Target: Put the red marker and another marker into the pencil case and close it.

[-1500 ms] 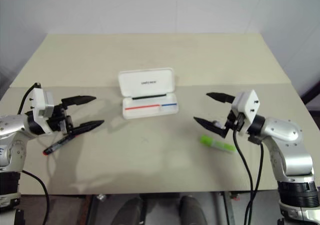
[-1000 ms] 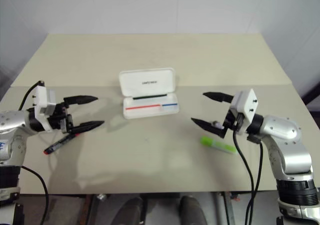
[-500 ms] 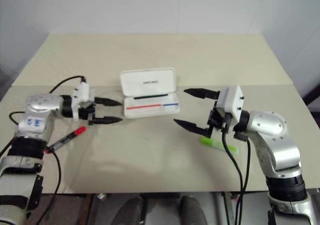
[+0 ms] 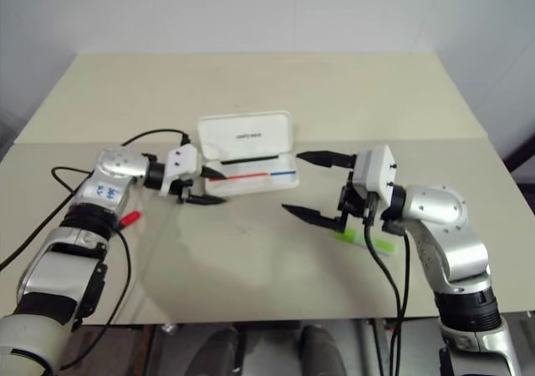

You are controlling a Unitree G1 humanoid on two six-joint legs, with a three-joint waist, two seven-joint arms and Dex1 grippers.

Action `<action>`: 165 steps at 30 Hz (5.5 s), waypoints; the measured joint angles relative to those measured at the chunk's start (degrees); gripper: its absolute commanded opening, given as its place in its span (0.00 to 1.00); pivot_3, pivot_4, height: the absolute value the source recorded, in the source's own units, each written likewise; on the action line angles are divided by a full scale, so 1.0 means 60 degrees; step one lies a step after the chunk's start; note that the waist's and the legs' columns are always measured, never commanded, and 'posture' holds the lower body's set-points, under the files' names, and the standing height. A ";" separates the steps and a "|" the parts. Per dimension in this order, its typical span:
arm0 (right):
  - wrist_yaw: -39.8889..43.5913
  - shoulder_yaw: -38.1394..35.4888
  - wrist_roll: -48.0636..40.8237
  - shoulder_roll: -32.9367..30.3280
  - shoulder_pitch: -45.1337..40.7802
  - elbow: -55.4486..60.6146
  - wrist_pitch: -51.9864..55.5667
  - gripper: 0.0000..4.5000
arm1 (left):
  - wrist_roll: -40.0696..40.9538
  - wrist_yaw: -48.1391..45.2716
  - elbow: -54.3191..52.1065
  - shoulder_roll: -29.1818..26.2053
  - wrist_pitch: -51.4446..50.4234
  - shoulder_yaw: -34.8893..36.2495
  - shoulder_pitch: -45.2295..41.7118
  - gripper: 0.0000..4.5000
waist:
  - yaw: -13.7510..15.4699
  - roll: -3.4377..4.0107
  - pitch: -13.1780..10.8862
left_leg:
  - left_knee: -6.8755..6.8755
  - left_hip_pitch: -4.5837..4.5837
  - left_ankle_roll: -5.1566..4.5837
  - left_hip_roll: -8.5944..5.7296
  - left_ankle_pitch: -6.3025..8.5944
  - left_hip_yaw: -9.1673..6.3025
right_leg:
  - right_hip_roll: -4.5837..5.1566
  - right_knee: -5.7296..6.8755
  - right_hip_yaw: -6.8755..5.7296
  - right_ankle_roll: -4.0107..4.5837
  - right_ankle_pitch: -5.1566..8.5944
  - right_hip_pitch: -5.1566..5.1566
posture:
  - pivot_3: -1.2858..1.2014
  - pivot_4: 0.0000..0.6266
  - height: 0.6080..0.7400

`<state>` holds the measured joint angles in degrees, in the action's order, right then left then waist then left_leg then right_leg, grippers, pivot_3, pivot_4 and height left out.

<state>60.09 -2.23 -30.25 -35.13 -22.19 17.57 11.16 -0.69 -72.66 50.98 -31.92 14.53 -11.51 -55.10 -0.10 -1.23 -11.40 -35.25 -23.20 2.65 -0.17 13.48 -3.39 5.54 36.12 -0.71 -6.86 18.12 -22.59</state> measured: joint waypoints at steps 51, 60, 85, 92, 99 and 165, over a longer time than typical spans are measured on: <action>0.0254 -0.0510 -0.0082 -0.0895 0.0565 -0.0302 0.0022 1.00 | 0.0182 -0.0068 -0.8794 -0.1201 -0.4278 -0.0056 0.4364 0.00 | 0.0011 0.0003 -0.0006 | -0.0106 0.0007 -0.0027 0.0005 0.0009 0.0023 | -0.0004 0.0060 0.0059 0.0009 -0.0028 0.0011 | 0.52 0.24 1.00; 0.0571 -0.0829 -0.0354 -0.1307 0.1199 0.0166 0.0150 1.00 | 0.0265 0.0050 -0.9119 -0.1327 -0.4331 -0.0162 0.4619 0.00 | -0.0007 0.0007 -0.0009 | -0.0107 0.0014 -0.0030 0.0007 0.0011 0.0036 | -0.0006 0.0060 0.0069 0.0015 -0.0034 0.0011 | 0.52 0.24 1.00; 0.0817 -0.0364 -0.0406 -0.0934 0.0545 -0.0052 0.0206 1.00 | 0.2277 0.1079 -1.1715 -0.1847 -0.6805 0.1041 0.5764 0.99 | -0.0013 0.0016 -0.0018 | -0.0107 0.0016 -0.0035 0.0013 0.0014 0.0041 | -0.0007 0.0056 0.0083 0.0014 -0.0036 0.0008 | 0.52 0.24 1.00; 0.1321 -0.0032 -0.0529 -0.0467 -0.0432 -0.0568 0.0216 1.00 | 0.3999 0.1117 -1.2666 -0.3506 -0.8826 0.4010 0.7120 0.99 | -0.0066 0.0023 -0.0027 | -0.0097 0.0022 -0.0036 0.0027 0.0014 0.0049 | -0.0010 0.0045 0.0086 0.0025 -0.0041 0.0004 | 0.52 0.24 1.00; 0.2078 0.0564 -0.0924 0.0095 -0.1492 -0.0742 0.0294 1.00 | 0.3664 0.1071 -1.1677 -0.5949 -0.9684 0.5293 0.8521 0.99 | -0.0009 0.0041 -0.0039 | -0.0042 0.0030 -0.0036 0.0029 0.0014 0.0048 | -0.0009 0.0007 0.0076 0.0044 -0.0042 -0.0001 | 0.52 0.24 1.00; 0.0694 -0.0580 -0.0092 -0.0579 0.0712 -0.0459 0.0030 1.00 | 0.1865 0.0417 -0.9404 -0.2782 -0.6930 -0.0788 0.2185 0.12 | -0.0053 0.0022 -0.0040 | -0.0131 0.0016 -0.0057 0.0024 0.0028 0.0161 | -0.0039 0.0068 0.0181 -0.0010 -0.0084 -0.0038 | 0.52 0.24 1.00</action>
<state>64.26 -5.70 -30.80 -38.60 -17.92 14.81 11.34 10.50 -70.16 -5.44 -48.61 -27.05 -16.24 -41.99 -0.42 -1.09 -11.64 -36.04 -23.11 2.31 -0.02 13.65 -2.42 5.31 36.53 0.38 -6.93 17.62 -22.81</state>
